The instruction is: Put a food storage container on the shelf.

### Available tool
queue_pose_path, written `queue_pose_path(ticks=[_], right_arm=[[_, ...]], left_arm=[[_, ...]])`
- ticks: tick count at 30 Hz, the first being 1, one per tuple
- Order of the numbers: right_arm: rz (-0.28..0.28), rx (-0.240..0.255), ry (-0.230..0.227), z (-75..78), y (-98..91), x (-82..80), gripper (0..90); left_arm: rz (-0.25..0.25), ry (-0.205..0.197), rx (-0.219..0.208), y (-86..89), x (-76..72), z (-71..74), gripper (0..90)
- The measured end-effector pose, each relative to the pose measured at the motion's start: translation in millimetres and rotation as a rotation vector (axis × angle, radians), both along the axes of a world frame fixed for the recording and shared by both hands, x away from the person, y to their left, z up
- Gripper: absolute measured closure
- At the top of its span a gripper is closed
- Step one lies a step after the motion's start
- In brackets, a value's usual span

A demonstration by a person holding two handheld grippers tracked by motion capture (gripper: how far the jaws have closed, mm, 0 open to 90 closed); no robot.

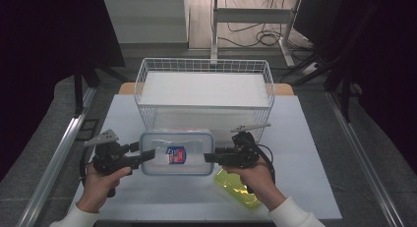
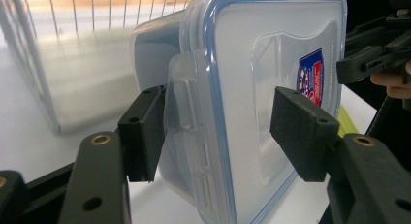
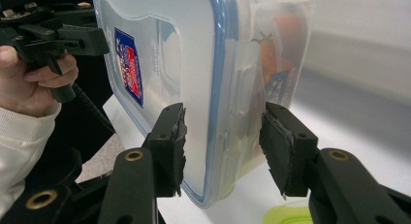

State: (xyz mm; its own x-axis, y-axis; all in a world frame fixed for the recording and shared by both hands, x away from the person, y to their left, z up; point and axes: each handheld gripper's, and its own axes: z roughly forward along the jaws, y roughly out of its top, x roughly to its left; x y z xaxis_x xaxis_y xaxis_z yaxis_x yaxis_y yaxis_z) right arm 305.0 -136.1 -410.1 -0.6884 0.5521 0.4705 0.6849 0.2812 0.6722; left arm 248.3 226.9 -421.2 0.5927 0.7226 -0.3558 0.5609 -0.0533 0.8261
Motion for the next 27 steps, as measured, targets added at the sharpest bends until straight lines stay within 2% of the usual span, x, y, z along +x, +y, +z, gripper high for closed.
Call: queue_pose_path(ticks=[4,5,6,9,14,20,27], right_arm=[[-0.013,0.003,-0.029,19.7,-7.4,4.5,52.4],[-0.015,0.006,-0.037,24.7,-9.3,5.7,52.4],[-0.02,0.009,-0.047,32.0,-12.0,7.2,52.4],[-0.025,0.014,-0.058,43.2,-16.4,11.1,52.4],[-0.038,0.021,-0.088,64.6,-23.7,20.9,52.3],[-0.064,0.03,-0.108,87.8,-31.7,37.6,52.2],[-0.103,0.041,-0.127,112.3,-38.3,60.8,52.0]], left_arm=[[-0.009,-0.034,0.005,-7.0,8.1,19.4,38.9],[-0.009,-0.034,0.005,-7.0,8.1,19.4,39.0],[-0.014,-0.053,0.008,-10.5,12.7,30.5,39.0],[-0.019,-0.073,0.012,-15.2,19.5,44.6,39.0],[-0.028,-0.094,0.014,-21.4,33.7,64.4,39.0],[-0.041,-0.103,0.021,-28.8,55.9,85.2,39.0],[-0.039,-0.09,0.007,-35.5,83.6,102.4,39.0]])
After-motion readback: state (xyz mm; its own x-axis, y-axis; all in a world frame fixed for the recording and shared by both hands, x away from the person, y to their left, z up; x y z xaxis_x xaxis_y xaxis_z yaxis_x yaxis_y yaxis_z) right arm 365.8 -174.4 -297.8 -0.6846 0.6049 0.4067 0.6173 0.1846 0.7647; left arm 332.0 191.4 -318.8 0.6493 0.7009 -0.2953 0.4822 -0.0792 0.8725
